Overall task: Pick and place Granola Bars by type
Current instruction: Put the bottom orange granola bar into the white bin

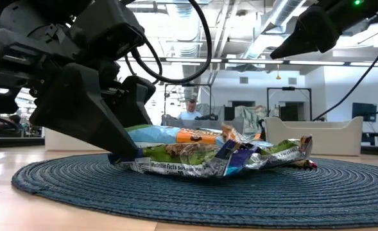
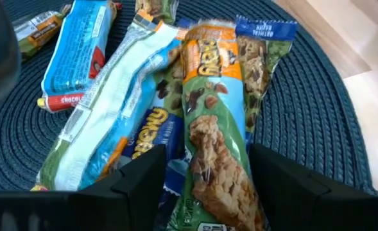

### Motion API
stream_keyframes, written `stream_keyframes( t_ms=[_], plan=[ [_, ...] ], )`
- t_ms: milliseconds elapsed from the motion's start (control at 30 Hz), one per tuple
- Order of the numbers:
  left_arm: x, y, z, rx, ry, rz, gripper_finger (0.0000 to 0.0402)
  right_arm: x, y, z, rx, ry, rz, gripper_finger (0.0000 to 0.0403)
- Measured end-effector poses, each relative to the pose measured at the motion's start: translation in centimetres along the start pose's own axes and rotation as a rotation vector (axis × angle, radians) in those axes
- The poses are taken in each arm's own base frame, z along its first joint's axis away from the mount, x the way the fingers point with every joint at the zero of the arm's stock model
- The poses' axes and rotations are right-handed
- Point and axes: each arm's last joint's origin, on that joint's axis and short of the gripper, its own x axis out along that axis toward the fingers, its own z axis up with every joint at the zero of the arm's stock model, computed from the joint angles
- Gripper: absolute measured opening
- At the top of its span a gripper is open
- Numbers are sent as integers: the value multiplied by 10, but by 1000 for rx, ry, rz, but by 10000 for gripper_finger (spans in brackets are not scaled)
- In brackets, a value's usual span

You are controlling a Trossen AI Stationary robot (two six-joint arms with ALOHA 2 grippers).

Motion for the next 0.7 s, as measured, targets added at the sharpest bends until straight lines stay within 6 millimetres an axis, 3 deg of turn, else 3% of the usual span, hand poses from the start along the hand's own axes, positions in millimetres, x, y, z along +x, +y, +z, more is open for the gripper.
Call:
stream_keyframes(
  t_ms=[300,700],
  plan=[
    [0,1,0,12,-2,-1,213,0,0,0,0,0,0,134],
    [0,0,1,29,-6,-6,139,0,0,0,1,0,0,134]
  ],
)
